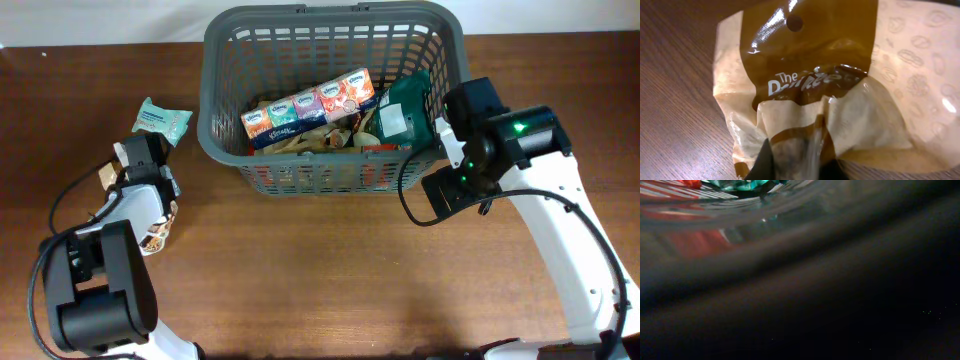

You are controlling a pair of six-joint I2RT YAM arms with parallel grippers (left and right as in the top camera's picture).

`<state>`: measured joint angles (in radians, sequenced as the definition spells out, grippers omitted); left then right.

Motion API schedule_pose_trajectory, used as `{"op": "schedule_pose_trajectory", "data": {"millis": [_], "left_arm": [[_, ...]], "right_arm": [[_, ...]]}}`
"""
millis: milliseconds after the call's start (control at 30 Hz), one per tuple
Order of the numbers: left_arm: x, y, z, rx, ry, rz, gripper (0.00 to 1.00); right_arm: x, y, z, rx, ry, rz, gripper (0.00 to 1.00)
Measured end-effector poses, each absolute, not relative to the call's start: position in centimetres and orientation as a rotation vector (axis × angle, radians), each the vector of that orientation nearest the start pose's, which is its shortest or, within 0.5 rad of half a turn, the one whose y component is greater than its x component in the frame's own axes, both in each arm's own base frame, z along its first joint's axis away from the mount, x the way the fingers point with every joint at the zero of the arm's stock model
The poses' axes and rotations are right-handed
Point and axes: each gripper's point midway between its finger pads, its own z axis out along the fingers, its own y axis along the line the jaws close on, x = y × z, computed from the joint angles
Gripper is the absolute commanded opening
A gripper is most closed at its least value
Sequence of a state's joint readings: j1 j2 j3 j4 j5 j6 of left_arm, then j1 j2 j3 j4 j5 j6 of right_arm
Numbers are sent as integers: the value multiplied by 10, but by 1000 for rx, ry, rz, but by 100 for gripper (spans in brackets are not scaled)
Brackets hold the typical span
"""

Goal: Pack container

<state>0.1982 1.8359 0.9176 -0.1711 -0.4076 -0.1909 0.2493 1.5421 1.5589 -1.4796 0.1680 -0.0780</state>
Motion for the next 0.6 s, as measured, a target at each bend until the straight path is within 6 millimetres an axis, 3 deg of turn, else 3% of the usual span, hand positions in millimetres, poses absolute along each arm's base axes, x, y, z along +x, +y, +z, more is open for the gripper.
{"op": "schedule_pose_trajectory", "data": {"millis": [233,400,500,600], "left_arm": [[366,137,11,-633,2672,511,2],[347,119,27,-622,2770,396,2],[356,113,67,-609,2669,324,2],[372,112,144,-586,2456,271,1]], "right_arm": [[281,42,199,-476,2973,-239,99],[281,42,199,-476,2973,-239,99],[281,42,199,-477,2973,-239,99],[281,42,199,-478,2973,-239,99]]}}
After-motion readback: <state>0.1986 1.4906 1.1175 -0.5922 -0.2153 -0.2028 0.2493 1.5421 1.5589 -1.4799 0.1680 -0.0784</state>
